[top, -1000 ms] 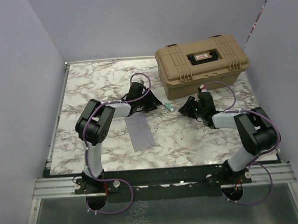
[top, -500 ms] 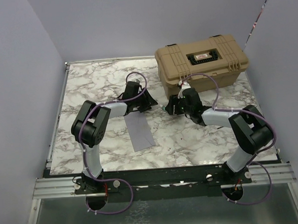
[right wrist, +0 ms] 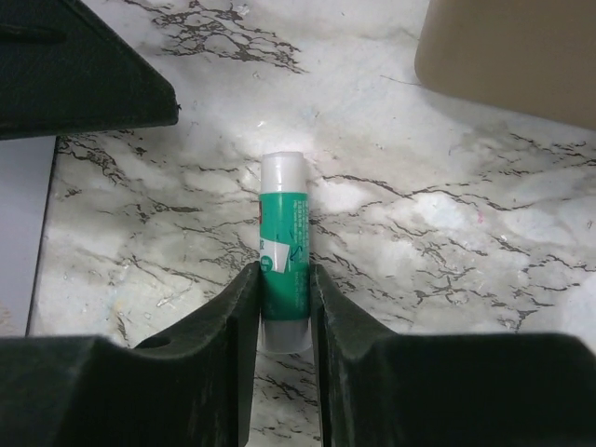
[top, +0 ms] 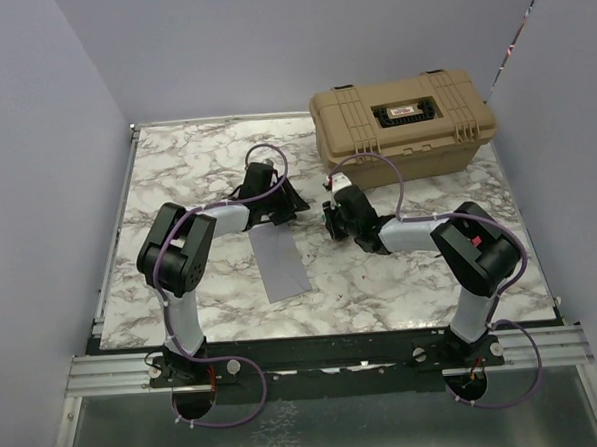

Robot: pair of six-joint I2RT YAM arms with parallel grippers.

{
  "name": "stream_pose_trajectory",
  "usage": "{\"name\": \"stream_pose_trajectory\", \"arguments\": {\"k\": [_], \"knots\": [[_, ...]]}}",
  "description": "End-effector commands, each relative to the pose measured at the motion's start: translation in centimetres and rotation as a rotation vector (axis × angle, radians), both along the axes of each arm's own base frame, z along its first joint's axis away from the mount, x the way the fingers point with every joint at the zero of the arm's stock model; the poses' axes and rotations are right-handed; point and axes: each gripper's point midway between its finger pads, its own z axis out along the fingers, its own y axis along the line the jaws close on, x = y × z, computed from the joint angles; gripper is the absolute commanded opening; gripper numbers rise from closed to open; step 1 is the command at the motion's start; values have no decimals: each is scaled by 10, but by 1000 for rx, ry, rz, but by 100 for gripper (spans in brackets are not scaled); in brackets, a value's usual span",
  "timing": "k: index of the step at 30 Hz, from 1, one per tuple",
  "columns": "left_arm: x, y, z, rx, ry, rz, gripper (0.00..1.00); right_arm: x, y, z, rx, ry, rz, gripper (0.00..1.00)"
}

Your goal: Place the letter into the envelope and seal it

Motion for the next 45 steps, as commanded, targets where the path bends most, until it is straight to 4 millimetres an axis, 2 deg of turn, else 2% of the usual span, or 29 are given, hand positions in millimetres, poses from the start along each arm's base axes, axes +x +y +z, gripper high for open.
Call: {"name": "stream_pose_trajectory", "arguments": {"k": [1,4,9,11,14,16,18,22,26,29,33,37,39,41,45], "knots": [[-11,16,-14,73,39,2,57,-4,-11,-13,-155,-21,-19,26],[-10,14,-10,69,23,-17,62,-10,-16,-18,-204,-2,-23,24],[-10,13,1,66,-10,-37,71,-19,-19,-20,-189,41,-41,32],[-11,13,4,63,-21,-47,72,-22,-19,-23,-185,61,-51,32],[-14,12,10,53,-38,-62,75,-24,-19,-25,-175,81,-67,16],[-16,9,17,36,-56,-80,77,-24,-17,-17,-149,79,-74,7],[-18,6,28,11,-85,-103,78,-24,-12,-2,-104,63,-72,2],[-19,0,64,-35,-186,-153,81,-25,5,50,50,12,-48,1],[-10,9,121,-18,-337,-168,85,-30,17,114,236,-47,-41,1],[-12,8,168,-75,-429,-204,87,-39,25,166,386,-98,-15,1],[-34,-7,237,-238,-588,-311,89,-48,32,229,554,-176,25,1],[-61,-13,298,-420,-753,-369,75,-57,39,286,690,-244,91,1],[-70,-14,316,-472,-796,-385,70,-62,42,310,744,-270,124,1],[-77,-14,326,-504,-817,-397,69,-65,45,328,783,-288,148,1],[-85,-14,337,-536,-828,-407,71,-67,46,346,831,-316,163,1]]}}
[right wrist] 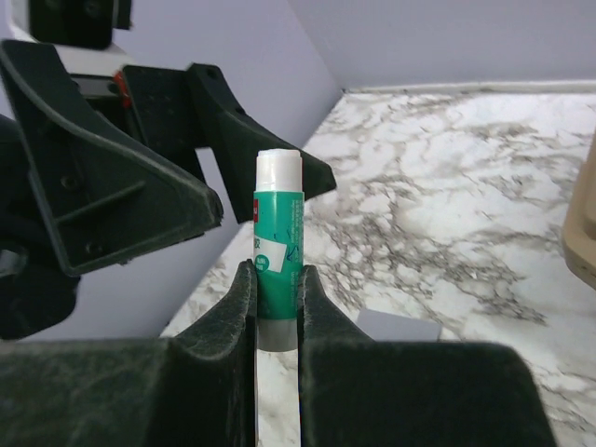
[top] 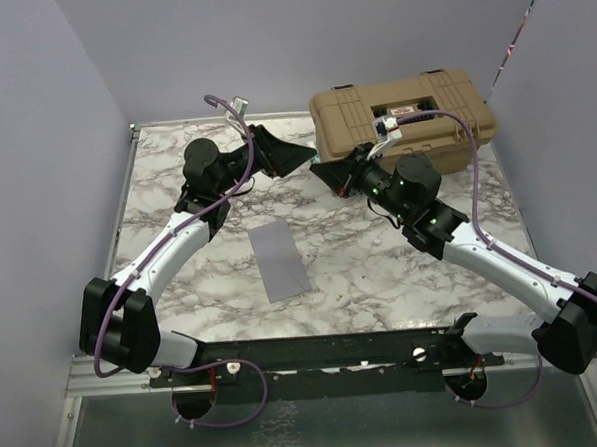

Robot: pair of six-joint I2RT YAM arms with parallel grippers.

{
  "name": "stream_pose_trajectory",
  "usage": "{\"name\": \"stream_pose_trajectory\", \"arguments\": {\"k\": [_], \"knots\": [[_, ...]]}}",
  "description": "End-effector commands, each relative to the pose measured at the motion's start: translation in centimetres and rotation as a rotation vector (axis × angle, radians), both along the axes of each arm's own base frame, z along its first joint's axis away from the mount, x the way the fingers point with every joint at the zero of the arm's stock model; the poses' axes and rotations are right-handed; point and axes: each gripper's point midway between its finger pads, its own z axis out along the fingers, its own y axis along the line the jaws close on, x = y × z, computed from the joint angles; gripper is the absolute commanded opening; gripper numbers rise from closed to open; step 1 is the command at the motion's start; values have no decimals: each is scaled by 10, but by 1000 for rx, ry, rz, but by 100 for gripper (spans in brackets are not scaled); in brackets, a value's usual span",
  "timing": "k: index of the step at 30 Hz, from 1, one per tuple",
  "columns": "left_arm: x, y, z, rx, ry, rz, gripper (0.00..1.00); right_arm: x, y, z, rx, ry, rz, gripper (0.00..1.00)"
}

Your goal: Place the letter into the envelope and seal it

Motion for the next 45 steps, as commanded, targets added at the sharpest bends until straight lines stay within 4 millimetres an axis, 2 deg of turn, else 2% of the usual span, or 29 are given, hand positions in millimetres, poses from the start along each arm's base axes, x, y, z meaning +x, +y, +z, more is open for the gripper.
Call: {"name": "stream_pose_trajectory", "arguments": {"k": [1,3,6,10,13,16,17,19,21,23,26,29,33,40,43,45], "knots": [[-22,-2,21,-64,-40,-77,71,-12,6,42,107,-68,63,1],[-23,-2,22,-76,-25,-78,69,-13,9,45,116,-78,82,1],[-27,-3,26,-95,-8,-92,58,-14,13,45,119,-85,102,1],[-40,-14,23,-82,-13,-160,47,-15,17,43,113,-95,125,1],[-43,-18,14,-75,10,-176,33,-18,23,41,100,-105,163,1],[-43,-16,16,-78,2,-164,18,-18,25,36,94,-91,171,1],[-43,-16,17,-77,-6,-164,12,-18,24,34,89,-81,167,2],[-43,-17,20,-75,-22,-166,0,-18,23,28,79,-60,162,11],[-42,-17,20,-72,-29,-166,0,-16,19,22,74,-23,138,27],[-41,-18,20,-70,-33,-166,0,-16,15,15,64,8,127,38],[-40,-17,21,-71,-35,-161,0,-22,11,8,66,18,128,44],[-38,-17,19,-69,-32,-157,0,-26,9,5,61,20,138,44],[-37,-18,17,-68,-26,-155,0,-27,10,5,57,17,152,34],[-35,-17,18,-73,-25,-139,0,-30,16,5,45,16,191,26],[-34,-17,18,-74,-25,-135,0,-30,18,6,47,11,197,9],[-34,-17,17,-75,-20,-134,15,-28,17,8,55,8,188,1]]}}
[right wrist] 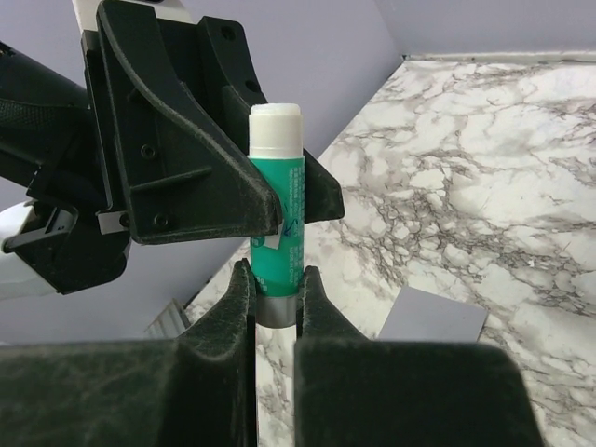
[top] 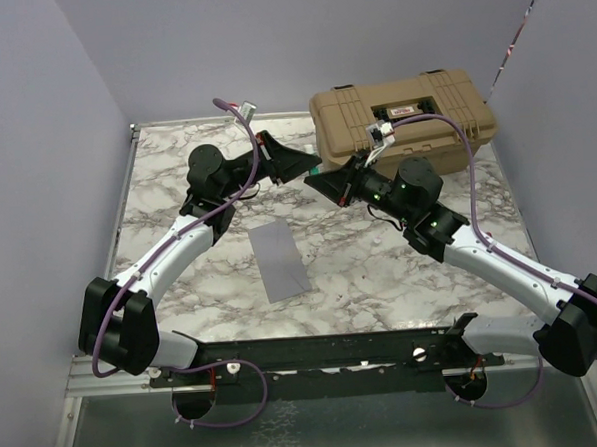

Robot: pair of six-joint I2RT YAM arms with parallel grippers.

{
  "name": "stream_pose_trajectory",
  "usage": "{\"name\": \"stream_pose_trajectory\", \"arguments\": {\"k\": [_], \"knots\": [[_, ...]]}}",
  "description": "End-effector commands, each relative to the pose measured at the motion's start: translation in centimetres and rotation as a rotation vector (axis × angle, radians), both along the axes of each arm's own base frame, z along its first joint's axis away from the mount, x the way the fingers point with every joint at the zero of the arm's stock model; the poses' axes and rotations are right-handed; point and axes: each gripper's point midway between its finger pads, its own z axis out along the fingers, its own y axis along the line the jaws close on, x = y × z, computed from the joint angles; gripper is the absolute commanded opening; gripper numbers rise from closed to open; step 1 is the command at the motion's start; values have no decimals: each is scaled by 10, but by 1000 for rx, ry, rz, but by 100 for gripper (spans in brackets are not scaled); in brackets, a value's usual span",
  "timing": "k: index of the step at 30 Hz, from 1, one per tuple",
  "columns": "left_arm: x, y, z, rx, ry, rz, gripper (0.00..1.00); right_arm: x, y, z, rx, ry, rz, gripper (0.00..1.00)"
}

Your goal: Place the letter into the envelope and seal it

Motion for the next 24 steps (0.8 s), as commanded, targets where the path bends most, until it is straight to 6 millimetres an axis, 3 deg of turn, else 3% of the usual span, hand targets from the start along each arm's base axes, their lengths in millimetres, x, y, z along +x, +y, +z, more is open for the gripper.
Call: {"name": "stream_pose_trajectory", "arguments": {"k": [1,4,12,16,20,24], "knots": [[-1,1,5,-8,-39,3,24,1,2,4,7,1,10,1],[-4,1,1,-3,-35,-1,37,5,-1,13,49,-14,-10,1],[-9,4,-6,2,-22,-2,36,5,2,28,95,-75,24,1],[-10,4,-8,3,-14,-1,27,3,8,31,93,-95,60,0],[-9,5,-9,4,-20,11,1,6,10,27,92,-81,54,1],[-2,10,-11,21,-54,68,0,13,7,13,30,-29,18,26]]}}
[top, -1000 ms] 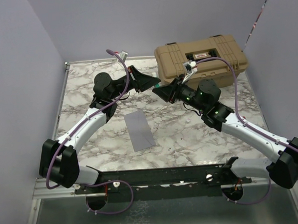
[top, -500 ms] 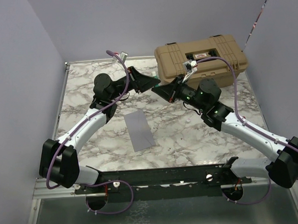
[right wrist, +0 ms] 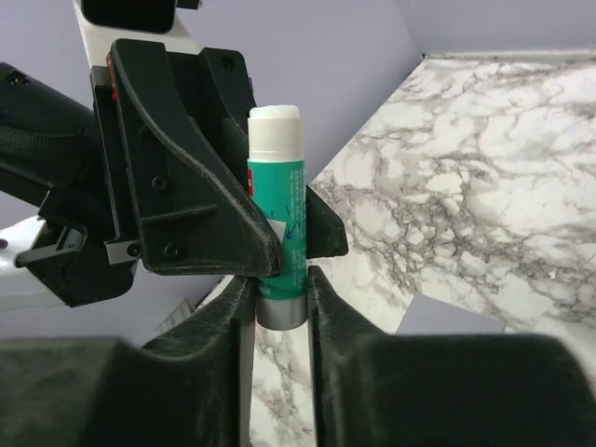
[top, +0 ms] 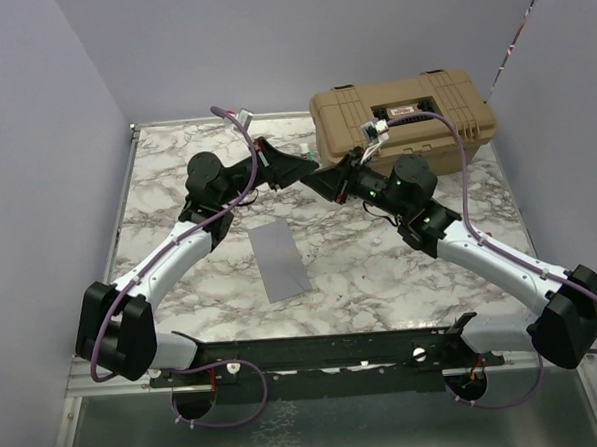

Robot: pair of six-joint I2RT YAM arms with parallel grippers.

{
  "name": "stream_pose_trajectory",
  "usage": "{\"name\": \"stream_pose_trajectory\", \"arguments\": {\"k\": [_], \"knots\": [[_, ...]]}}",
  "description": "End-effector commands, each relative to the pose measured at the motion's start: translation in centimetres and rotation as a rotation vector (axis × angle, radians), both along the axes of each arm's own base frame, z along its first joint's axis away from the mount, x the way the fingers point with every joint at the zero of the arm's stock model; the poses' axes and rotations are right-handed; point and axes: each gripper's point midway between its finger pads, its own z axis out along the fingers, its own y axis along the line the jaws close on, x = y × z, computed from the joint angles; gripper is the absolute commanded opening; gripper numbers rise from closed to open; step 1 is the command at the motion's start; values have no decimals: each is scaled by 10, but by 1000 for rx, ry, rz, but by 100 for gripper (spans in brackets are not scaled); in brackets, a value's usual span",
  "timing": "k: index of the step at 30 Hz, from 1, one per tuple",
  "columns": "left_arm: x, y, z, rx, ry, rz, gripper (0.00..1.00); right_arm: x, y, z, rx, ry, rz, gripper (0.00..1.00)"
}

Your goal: Place the letter into the envelope and seal it

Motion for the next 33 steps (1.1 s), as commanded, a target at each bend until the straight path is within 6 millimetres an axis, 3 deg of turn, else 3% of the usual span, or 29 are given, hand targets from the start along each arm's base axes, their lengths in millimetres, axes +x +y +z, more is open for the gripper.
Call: {"name": "stream_pose_trajectory", "arguments": {"k": [1,4,10,14,17,20,24,27,30,33], "knots": [[6,8,-4,33,-58,78,0,6,-3,8,-24,-6,-26,34],[26,18,-17,104,-53,188,0,12,-15,-16,-112,57,-91,47],[72,66,-65,385,40,547,0,21,-66,-79,-301,231,-346,53],[76,86,-80,479,38,636,0,19,-99,-114,-392,339,-496,54],[67,77,-80,497,-17,559,0,8,-93,-123,-426,355,-421,53],[50,54,-68,459,-89,395,0,-13,-60,-104,-390,254,-170,52],[21,25,-34,309,-152,179,0,-38,-30,-44,-214,73,52,56],[6,16,-4,192,-174,97,0,-38,-28,-8,-72,29,33,67],[1,15,31,95,-159,93,0,-22,-37,7,65,93,-89,81],[-4,11,60,18,-133,92,0,-25,-35,42,222,23,-56,84]]}}
